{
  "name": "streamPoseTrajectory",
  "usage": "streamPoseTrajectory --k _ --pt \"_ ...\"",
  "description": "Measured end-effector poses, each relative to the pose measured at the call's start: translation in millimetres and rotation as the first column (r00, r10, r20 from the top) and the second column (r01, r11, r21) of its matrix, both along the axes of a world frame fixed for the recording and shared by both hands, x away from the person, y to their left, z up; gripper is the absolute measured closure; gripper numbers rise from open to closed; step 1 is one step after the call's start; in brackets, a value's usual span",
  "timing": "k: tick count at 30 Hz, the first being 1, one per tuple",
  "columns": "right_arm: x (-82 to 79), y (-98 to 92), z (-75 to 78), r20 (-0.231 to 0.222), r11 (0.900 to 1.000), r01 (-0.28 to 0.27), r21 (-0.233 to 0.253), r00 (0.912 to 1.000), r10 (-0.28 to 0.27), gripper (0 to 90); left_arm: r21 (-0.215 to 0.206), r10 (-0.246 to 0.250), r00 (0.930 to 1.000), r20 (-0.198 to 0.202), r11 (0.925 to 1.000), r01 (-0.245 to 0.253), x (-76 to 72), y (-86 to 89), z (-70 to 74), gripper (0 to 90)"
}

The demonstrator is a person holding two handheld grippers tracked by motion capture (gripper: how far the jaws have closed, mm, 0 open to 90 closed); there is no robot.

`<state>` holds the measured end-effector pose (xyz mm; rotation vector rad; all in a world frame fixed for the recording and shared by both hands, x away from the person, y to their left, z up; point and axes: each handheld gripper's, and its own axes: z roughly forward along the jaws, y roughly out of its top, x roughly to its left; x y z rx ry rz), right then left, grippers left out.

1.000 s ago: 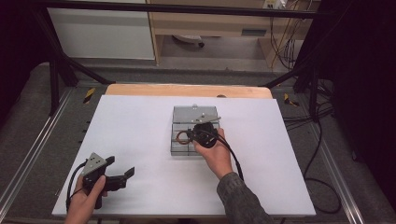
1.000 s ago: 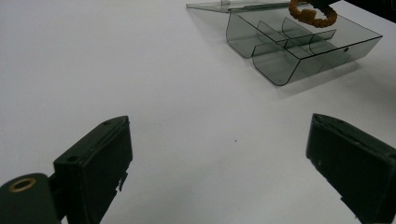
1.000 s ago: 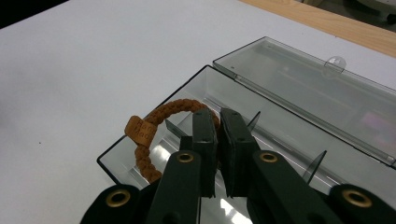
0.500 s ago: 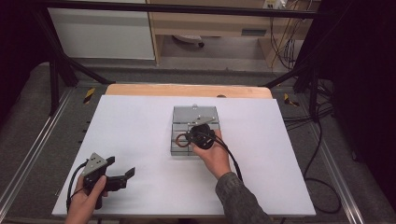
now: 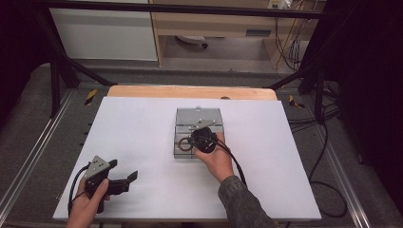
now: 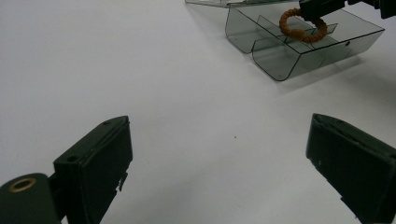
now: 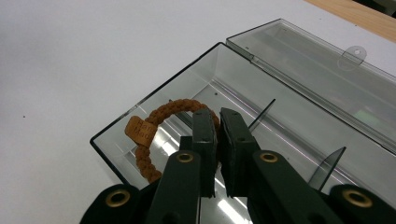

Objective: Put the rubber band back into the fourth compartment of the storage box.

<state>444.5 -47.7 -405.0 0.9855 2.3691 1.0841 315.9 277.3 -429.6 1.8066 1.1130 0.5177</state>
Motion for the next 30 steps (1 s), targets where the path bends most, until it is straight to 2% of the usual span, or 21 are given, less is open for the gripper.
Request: streamPoseTrajectory --k 15,30 --pt "-0.9 4.0 -3.1 0.009 0.999 -0.012 -0.043 0.9999 0.013 85.2 0.006 -0.003 1.0 -0.002 1.0 0.003 -0.1 -0.6 -0.3 6.6" --pt "-0.8 6.4 -6.5 0.01 0.998 -0.01 -0.055 0.9999 0.01 85.2 0.008 -0.005 1.0 -0.004 1.0 0.005 -0.2 -0.9 -0.6 6.6"
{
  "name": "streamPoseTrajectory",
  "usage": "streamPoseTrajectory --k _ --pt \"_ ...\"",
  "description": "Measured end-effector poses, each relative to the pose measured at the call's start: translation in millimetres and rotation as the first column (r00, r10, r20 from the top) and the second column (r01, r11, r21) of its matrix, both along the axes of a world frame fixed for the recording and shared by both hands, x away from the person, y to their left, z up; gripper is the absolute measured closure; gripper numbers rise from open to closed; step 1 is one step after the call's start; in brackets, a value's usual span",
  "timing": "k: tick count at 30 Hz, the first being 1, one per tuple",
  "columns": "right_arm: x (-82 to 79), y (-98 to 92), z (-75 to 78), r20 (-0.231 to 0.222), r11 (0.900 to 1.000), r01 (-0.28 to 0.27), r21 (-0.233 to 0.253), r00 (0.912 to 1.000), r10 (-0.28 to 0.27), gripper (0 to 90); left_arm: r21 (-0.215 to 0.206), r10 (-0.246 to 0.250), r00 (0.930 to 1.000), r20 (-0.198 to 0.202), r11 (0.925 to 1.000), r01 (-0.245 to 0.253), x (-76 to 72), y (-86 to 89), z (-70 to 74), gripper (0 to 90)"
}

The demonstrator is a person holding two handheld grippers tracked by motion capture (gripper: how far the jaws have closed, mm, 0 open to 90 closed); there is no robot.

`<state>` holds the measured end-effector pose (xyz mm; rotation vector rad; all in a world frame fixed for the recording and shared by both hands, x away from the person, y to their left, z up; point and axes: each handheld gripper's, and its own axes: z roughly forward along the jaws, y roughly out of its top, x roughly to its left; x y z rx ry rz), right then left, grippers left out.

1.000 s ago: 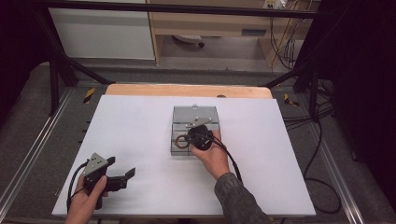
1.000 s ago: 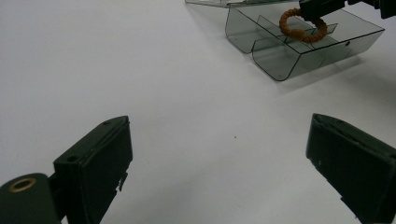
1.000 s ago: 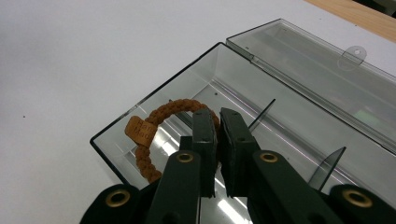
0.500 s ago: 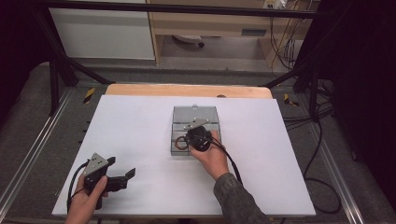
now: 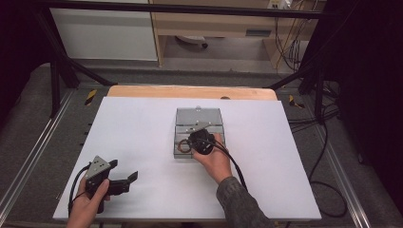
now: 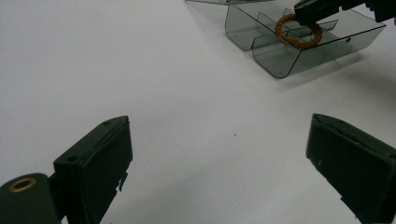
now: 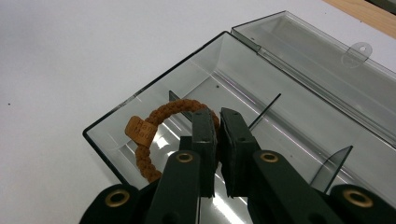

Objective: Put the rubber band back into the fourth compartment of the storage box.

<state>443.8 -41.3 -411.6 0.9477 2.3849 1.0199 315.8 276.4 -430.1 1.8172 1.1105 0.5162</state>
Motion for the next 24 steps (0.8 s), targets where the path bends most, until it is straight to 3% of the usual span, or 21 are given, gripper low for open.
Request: streamPoseTrajectory --k 24 --pt "-1.3 9.1 -7.0 -0.005 1.0 -0.006 -0.008 1.0 0.006 84.7 0.004 -0.002 1.0 -0.001 1.0 0.002 0.0 -0.6 -0.5 6.6"
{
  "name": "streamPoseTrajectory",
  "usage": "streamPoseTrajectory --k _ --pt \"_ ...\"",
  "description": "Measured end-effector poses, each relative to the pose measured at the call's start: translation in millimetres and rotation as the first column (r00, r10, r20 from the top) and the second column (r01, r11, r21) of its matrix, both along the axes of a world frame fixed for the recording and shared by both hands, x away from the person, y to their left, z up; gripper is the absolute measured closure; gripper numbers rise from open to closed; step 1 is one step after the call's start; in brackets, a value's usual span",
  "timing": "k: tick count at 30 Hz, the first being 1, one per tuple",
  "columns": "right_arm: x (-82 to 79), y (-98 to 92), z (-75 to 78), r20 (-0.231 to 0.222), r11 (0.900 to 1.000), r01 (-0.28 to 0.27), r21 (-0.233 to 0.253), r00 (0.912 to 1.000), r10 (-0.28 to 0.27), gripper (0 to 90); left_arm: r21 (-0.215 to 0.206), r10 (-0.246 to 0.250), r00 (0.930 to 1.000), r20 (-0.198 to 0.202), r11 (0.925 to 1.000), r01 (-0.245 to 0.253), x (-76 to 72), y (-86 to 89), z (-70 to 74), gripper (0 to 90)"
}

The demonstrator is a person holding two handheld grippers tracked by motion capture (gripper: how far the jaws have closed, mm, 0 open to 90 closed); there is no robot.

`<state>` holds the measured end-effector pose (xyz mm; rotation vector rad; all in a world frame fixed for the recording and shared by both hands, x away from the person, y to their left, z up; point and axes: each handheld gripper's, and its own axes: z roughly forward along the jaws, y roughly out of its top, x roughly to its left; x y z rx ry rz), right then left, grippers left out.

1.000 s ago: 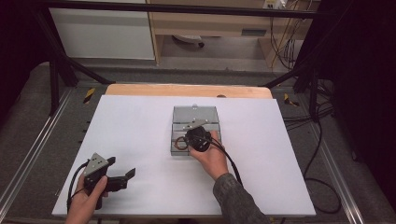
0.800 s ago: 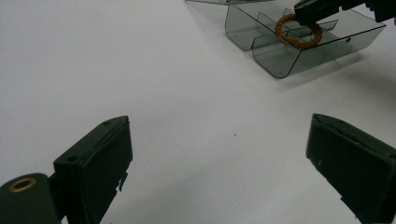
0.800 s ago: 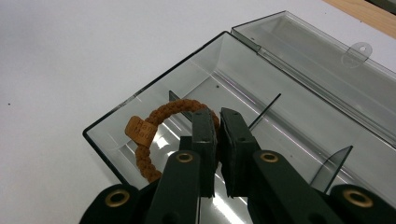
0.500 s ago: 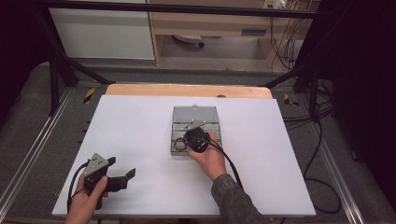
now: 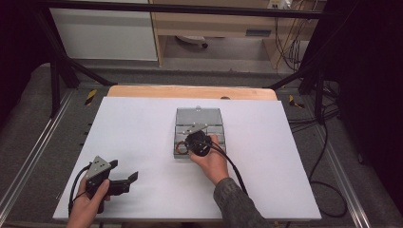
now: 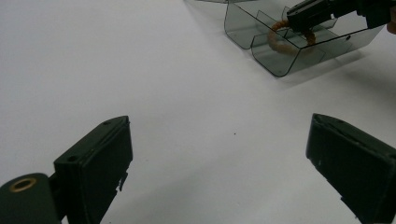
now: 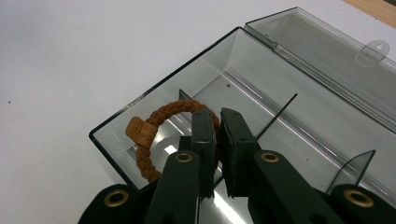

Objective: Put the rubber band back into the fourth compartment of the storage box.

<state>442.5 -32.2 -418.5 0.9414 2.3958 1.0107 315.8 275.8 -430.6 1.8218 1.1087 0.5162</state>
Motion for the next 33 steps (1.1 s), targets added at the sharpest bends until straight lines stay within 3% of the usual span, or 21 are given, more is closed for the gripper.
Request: streamPoseTrajectory --k 10,20,33 --pt "-0.2 1.0 -2.2 -0.005 1.0 0.004 -0.004 1.0 -0.004 83.6 0.0 -0.002 1.0 0.0 1.0 0.002 0.0 -0.2 -0.1 6.7" --pt "0.1 -0.2 -0.6 -0.004 1.0 0.016 0.009 0.9999 -0.016 76.7 0.002 -0.002 1.0 -0.001 1.0 0.002 0.0 -0.2 -0.3 6.6" --pt "0.1 -4.6 2.7 -0.016 0.996 0.042 0.077 0.999 -0.041 71.0 0.005 -0.004 1.0 -0.001 1.0 0.004 0.1 -0.4 -0.3 6.6"
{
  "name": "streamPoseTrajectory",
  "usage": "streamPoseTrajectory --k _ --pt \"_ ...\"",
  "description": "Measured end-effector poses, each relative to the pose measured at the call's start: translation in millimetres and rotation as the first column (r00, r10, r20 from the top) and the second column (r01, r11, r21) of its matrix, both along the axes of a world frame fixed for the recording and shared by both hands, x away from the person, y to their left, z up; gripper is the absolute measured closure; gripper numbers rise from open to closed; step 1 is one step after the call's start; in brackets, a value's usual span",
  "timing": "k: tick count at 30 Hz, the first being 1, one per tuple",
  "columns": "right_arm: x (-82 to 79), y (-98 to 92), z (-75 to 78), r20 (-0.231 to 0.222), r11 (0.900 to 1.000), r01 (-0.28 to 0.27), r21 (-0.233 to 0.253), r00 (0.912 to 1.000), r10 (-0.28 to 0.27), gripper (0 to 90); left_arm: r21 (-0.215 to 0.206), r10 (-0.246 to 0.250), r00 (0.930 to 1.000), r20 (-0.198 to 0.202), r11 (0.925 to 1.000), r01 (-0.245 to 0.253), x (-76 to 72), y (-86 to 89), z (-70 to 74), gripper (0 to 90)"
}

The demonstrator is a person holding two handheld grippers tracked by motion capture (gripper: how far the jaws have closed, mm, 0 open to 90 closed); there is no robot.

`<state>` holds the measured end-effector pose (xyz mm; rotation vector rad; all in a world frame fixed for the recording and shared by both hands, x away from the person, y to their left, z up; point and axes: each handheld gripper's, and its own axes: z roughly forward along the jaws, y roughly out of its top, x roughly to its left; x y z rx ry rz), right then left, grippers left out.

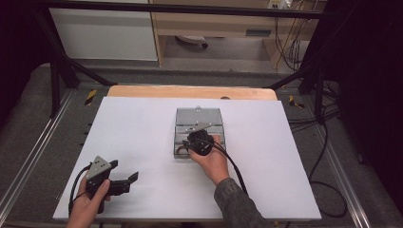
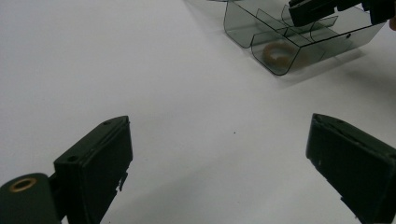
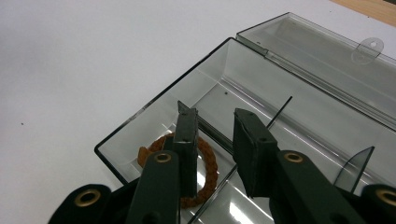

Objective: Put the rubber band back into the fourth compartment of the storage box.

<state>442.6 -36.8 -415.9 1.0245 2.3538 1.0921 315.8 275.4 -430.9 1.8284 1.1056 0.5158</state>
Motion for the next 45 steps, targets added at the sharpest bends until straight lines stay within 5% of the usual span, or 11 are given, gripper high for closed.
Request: streamPoseTrajectory --k 14,45 --pt "3.0 -6.8 4.0 -0.04 0.993 0.047 0.107 0.9982 -0.043 55.1 0.001 -0.001 1.0 0.002 1.0 0.001 0.2 -0.2 0.3 6.6" --pt "8.1 -14.3 3.9 -0.085 0.985 0.113 0.134 0.9912 -0.102 25.4 0.005 -0.003 1.0 0.0 1.0 0.003 0.1 -0.2 -0.1 6.6"
